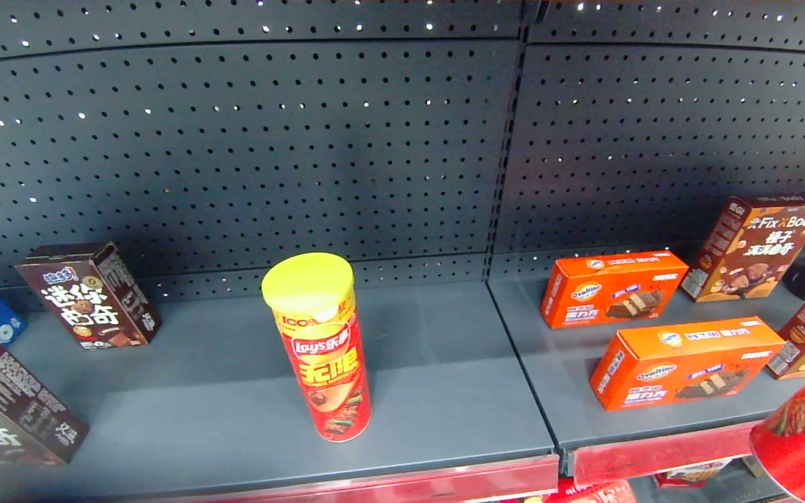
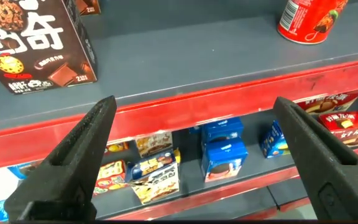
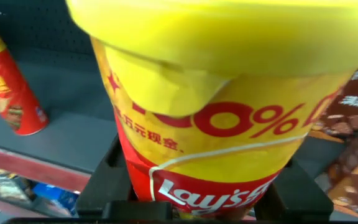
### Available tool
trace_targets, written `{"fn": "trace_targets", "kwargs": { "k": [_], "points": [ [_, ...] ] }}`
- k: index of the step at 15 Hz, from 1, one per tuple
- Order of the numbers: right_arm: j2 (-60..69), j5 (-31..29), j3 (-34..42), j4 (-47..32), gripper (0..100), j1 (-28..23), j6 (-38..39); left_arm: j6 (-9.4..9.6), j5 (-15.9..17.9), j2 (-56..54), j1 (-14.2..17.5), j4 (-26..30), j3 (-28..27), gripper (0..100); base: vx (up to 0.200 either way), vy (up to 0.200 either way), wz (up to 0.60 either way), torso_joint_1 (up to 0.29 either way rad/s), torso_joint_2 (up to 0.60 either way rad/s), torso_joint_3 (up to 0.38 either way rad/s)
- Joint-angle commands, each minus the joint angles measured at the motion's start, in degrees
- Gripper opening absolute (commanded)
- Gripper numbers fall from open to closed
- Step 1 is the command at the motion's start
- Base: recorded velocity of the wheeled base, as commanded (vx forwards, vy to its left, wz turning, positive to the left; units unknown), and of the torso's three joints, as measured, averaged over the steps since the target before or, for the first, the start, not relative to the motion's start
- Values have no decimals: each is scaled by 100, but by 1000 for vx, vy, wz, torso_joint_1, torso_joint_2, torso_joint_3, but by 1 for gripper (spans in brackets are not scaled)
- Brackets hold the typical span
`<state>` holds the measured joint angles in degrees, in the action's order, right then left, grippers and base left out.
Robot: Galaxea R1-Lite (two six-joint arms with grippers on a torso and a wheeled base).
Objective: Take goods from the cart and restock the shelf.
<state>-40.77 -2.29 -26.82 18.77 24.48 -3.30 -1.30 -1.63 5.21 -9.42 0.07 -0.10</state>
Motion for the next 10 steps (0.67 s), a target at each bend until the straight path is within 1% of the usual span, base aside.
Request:
{"fn": "trace_targets", "kwargs": {
  "k": [1,2,3,8,10],
  "points": [
    [-2,45,-8,4,0,57,14,-1,-4,24,2,1,1,100,0,0,600,2,-2,2],
    [-19,106,-8,4,0,66,14,-1,-4,24,2,1,1,100,0,0,600,12,7,-2],
    [-2,229,19,4,0,119,14,-1,-4,24,2,1,1,100,0,0,0,0,0,0],
    [-2,220,10,-5,0,356,5,7,-4,24,2,1,1,100,0,0,0,0,0,0],
    [-2,229,45,-14,0,356,5,-1,-4,24,2,1,1,100,0,0,600,0,0,5]
  ]
}}
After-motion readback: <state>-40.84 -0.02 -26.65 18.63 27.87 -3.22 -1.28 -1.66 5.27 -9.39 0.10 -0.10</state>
